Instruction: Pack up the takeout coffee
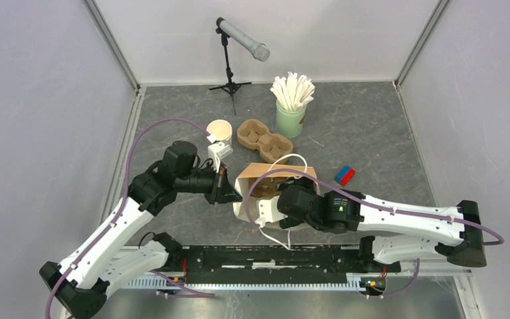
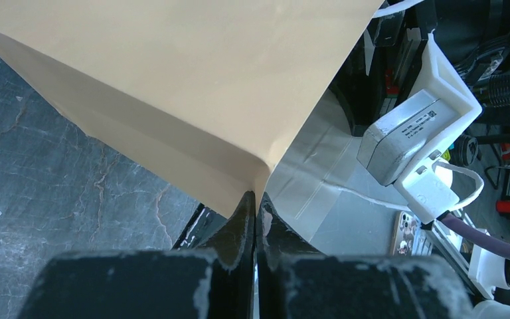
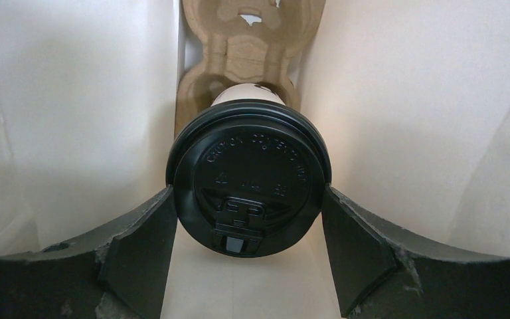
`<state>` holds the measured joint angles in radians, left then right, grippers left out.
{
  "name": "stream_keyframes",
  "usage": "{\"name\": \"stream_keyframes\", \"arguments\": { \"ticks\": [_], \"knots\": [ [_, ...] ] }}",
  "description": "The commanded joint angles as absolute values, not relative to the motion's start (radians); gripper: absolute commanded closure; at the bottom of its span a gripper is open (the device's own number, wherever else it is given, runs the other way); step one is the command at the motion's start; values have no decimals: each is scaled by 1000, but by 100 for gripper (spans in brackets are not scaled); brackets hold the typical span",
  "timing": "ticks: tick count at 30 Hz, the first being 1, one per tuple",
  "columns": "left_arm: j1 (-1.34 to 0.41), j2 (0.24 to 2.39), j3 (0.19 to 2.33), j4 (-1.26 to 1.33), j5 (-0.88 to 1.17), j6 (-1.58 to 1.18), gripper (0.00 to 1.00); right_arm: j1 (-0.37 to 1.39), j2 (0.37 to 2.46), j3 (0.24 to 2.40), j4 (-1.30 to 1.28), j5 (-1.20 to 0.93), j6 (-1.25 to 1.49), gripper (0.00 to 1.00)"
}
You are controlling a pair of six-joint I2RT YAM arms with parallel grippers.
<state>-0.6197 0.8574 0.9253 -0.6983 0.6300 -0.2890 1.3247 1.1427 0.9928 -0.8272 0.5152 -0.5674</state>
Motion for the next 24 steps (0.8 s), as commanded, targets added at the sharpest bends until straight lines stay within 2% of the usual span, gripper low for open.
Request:
{"name": "stream_keyframes", "arguments": {
  "ticks": [1,24],
  "knots": [
    [-624,853,933,-662,609,-235,98,1318,1132,996,-878,563,-540,57],
    [-629,859,931,-663,619,-242,98,1290,1110,903,-752,545,-562,57]
  ]
}}
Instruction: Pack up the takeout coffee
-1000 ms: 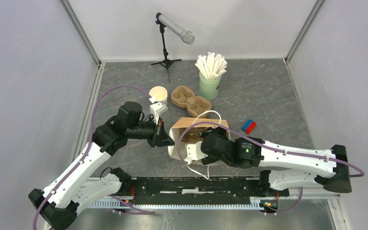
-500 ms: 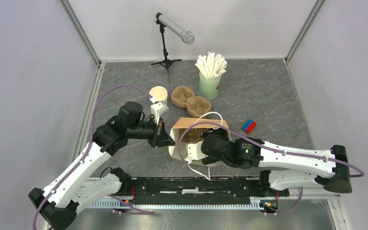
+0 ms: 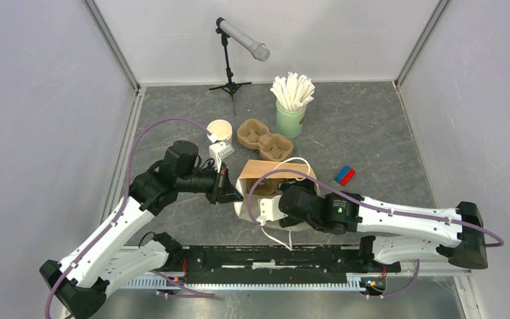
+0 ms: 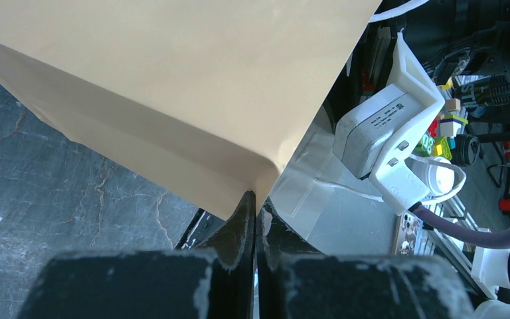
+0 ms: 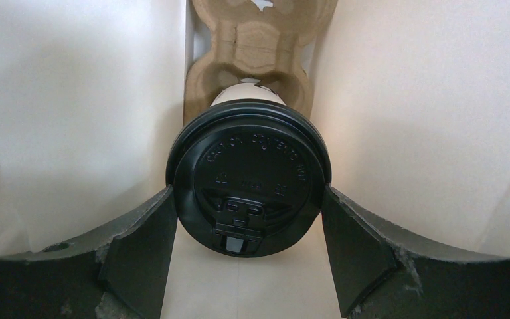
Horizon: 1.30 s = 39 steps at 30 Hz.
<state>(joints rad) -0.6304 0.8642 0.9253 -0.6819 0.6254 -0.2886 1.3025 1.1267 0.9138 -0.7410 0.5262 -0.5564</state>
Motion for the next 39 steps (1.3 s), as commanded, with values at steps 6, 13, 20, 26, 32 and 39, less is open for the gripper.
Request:
{"name": "stream_keyframes", "arguments": {
  "ticks": [6,13,20,26,32,39],
  "knots": [
    [-629,867,931,-663,626,-239,98,1290,1105,899,-740,543,-575,57],
    [-629,891,945,-663,636,-233,98,1291,1106,891,-710,549,-579,57],
    [-629,908,955,-663,635,-221,98,1290,1102,898,-709,569,-599,57],
    [-629,914,963,-663,638,-223,98,1286,1097,875,-692,576,-610,57],
    [-631,912,963,-663,639,-228,98,1269,1095,850,-680,564,-605,57],
    [-630,913,965,-663,640,-232,98,1246,1101,817,-645,554,-616,57]
  ]
}}
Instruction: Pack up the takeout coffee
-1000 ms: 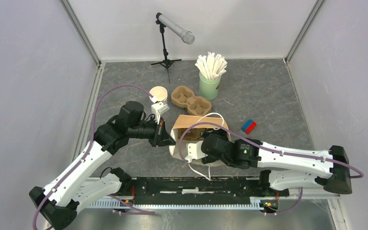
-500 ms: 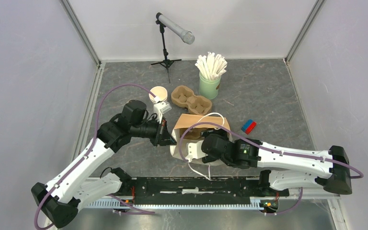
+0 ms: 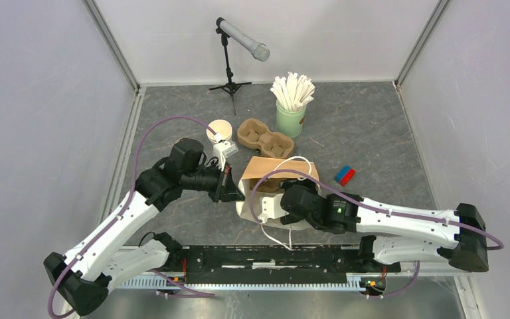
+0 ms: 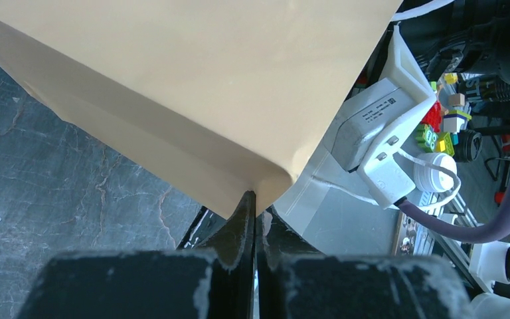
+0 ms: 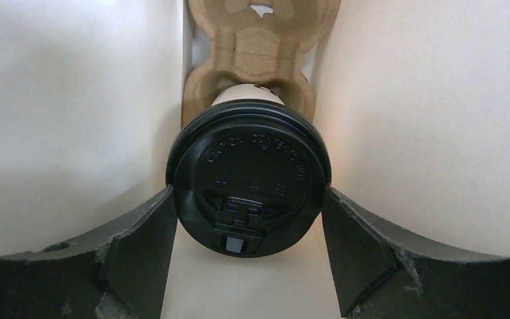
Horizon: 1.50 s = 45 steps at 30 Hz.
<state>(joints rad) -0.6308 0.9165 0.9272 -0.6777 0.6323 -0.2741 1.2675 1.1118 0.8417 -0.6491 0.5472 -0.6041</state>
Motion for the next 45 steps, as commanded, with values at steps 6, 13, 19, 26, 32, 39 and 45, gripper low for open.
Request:
{"name": "stream_keyframes", "arguments": {
  "ticks": [6,13,19,26,32,39,45],
  "knots": [
    [-631,917,965,-663,647,-238,98,1222,1102,791,-615,549,-627,56],
    [-630,916,965,-652,652,-247,98,1199,1108,775,-598,539,-634,56],
    [-630,913,960,-648,655,-252,98,1187,1102,757,-591,533,-635,54],
    [-632,910,954,-637,664,-265,98,1175,1100,731,-575,532,-635,54],
    [-631,902,947,-637,664,-272,98,1167,1101,718,-568,530,-637,54],
    [-631,900,945,-636,660,-274,98,1161,1095,724,-577,531,-631,53],
    [-631,894,940,-636,642,-281,98,1162,1078,781,-606,532,-621,39]
  ]
}}
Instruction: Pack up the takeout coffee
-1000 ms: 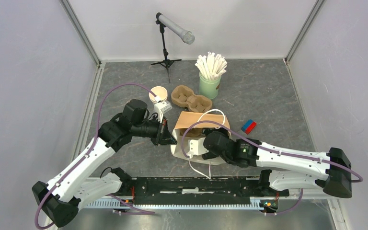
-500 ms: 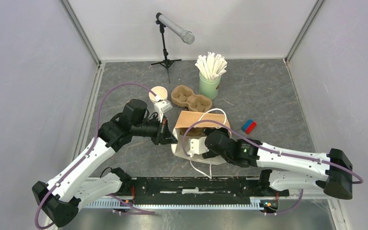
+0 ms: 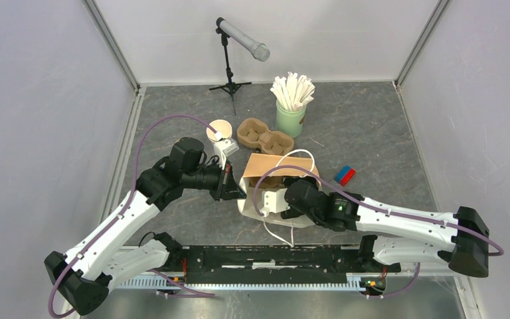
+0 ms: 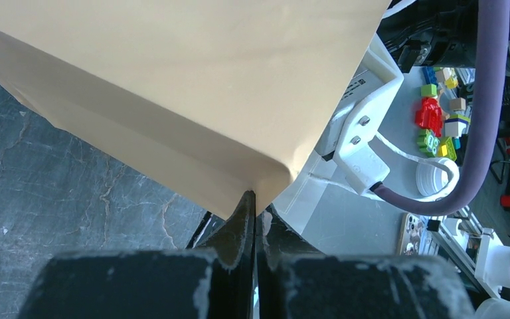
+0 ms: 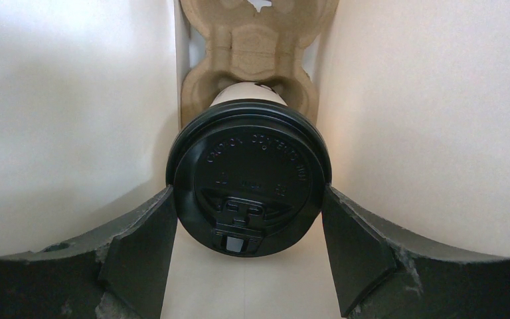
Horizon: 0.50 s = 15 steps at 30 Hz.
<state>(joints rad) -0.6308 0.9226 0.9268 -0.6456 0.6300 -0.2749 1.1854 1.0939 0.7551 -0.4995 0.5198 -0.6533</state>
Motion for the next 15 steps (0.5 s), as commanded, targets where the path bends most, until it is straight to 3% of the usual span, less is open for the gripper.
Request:
{"name": "stream_keyframes", "arguments": {
  "ticks": [1,15],
  "knots": [
    [-631,894,940,-637,640,-281,98,1161,1073,789,-604,531,-625,37],
    [-632,887,946,-637,617,-293,98,1163,1056,877,-686,497,-654,23]
  ]
}}
